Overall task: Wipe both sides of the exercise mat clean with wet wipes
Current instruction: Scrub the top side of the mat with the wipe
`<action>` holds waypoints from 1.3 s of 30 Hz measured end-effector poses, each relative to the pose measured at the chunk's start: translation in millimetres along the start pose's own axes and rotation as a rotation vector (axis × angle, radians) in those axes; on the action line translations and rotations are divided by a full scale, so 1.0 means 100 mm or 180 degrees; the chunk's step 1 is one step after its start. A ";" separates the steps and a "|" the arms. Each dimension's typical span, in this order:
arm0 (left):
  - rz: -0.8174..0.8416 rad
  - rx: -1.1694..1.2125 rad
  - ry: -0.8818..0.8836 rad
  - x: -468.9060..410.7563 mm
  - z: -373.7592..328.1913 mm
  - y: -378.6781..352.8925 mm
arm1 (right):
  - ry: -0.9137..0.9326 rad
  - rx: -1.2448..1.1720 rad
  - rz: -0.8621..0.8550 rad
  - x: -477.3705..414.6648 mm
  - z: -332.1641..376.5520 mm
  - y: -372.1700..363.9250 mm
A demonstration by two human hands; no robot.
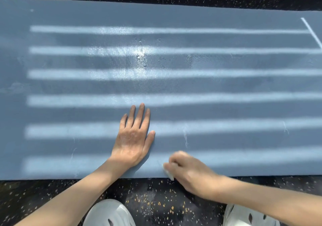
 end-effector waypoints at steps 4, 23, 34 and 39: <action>-0.0017 -0.0026 0.0005 -0.01 0.01 0.00 | -0.0257 -0.0034 0.0056 -0.14 -0.15 0.23; -0.0043 -0.0004 -0.0004 -0.01 0.01 -0.01 | -0.0084 -0.0037 0.0177 -0.04 -0.31 0.30; -0.0116 -0.0092 -0.0004 -0.03 0.00 0.00 | -0.0953 -0.0146 -0.0845 -0.53 -0.57 0.53; -0.0197 0.0028 0.0036 -0.05 0.00 0.02 | -0.0156 0.0081 -0.0148 -0.32 -0.37 0.32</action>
Point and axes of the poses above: each hand's wrist, its own x-axis away from the middle knuckle, its own y-axis out of the back of the hand, z = x × y, the point moved 1 cm from there along -x, towards the middle knuckle, and after that the axes turned 12 degrees about -y, right-handed, at the moved point
